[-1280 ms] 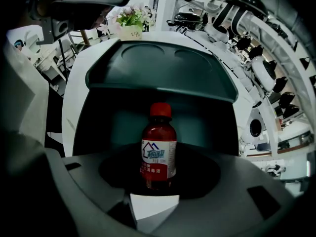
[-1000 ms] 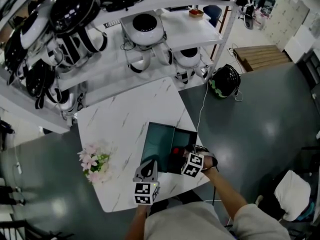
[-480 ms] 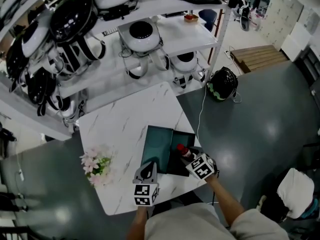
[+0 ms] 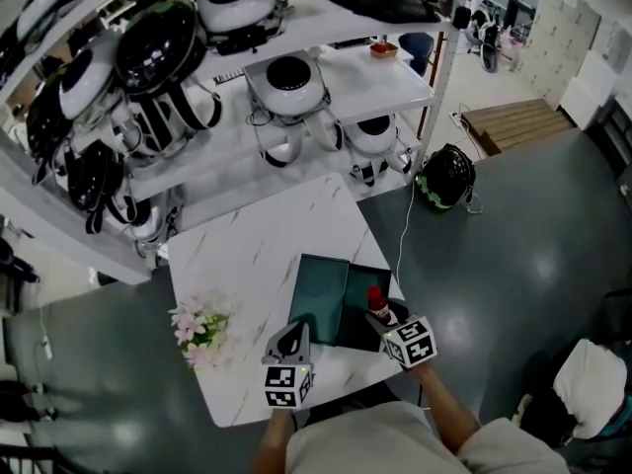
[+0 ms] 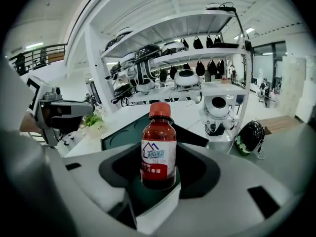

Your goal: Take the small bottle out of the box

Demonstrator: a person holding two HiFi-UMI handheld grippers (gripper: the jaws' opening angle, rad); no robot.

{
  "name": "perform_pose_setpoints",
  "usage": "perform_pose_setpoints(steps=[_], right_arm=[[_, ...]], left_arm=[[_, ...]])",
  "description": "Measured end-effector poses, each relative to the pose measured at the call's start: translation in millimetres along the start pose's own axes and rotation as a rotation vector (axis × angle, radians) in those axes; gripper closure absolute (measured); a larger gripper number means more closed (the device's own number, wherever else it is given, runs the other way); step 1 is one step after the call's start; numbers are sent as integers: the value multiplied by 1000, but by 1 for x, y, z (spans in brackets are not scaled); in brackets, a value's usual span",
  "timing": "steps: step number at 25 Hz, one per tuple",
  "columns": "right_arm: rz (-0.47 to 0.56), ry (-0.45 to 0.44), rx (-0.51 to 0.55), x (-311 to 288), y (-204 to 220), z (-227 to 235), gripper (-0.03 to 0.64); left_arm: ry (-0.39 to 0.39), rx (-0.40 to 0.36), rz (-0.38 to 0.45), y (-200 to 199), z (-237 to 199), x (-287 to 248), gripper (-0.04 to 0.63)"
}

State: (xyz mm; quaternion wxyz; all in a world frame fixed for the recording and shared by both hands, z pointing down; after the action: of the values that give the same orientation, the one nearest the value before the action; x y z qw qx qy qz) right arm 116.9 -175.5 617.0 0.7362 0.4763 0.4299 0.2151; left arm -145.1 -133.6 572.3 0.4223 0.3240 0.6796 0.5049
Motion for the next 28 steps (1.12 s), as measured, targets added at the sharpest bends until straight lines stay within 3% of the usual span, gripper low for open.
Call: perform_pose_setpoints(steps=[18, 28], right_arm=[[238, 39, 134, 20, -92, -22, 383], [316, 67, 158, 31, -118, -28, 383]], left_arm=[[-28, -26, 118, -51, -26, 4, 577], [-22, -56, 191, -82, -32, 5, 577]])
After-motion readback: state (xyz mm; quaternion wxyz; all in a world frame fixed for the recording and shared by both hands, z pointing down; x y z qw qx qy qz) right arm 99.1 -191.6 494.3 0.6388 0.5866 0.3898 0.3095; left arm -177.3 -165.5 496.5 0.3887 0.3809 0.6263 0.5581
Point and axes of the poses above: the fingertips, and each gripper's own axes: x backward along the fingers, z to its right, y out of its underside, the point moved 10 cm from there along x, backward along the fingers, and after that the axes turned 13 degrees about z, right-handed, at the moved point
